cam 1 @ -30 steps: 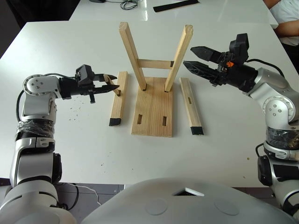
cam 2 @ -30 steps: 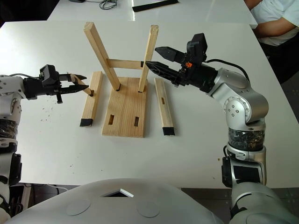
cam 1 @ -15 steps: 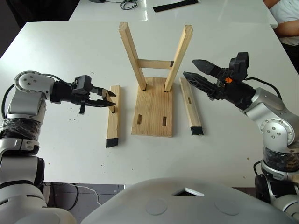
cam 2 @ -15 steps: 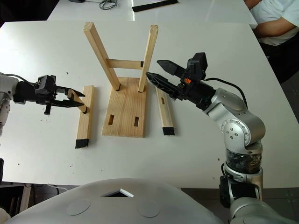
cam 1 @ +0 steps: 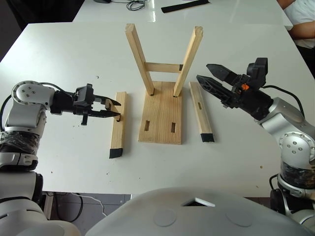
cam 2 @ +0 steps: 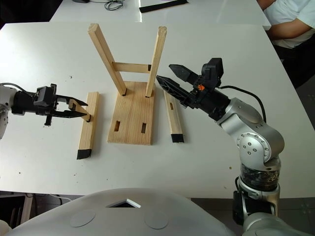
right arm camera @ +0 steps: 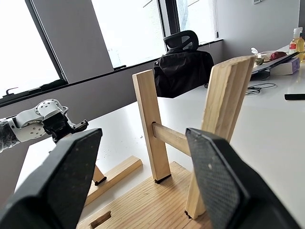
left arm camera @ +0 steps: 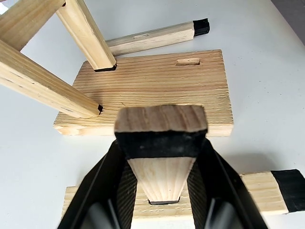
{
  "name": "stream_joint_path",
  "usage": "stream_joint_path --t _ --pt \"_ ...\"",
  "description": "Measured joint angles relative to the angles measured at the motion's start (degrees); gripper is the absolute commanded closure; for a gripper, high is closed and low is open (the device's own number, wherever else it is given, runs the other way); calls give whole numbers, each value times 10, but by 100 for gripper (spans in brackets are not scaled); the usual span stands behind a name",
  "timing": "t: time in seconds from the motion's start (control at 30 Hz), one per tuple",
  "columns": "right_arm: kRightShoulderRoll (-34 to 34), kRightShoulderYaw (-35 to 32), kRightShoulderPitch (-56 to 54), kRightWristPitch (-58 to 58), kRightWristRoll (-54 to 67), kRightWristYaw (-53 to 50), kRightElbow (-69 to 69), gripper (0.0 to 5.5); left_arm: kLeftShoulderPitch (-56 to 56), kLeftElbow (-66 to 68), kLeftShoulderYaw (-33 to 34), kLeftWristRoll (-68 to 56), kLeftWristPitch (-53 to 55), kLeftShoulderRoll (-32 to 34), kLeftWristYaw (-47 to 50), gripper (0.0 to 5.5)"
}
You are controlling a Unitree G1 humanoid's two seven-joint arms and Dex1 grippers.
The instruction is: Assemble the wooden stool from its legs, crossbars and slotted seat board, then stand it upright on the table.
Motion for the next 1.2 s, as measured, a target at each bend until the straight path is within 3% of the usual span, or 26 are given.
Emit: stream_joint_path --t 0.43,0.8,1.2 --pt "-4 3 -11 1 5 -12 3 227 -53 69 -17 0 50 -19 -30 419" --pt "-12 14 -41 0 7 -1 32 227 -6 44 2 -10 -4 -19 -1 419" --pt "-12 18 -58 0 7 5 51 227 -25 90 1 -8 -13 -29 22 419"
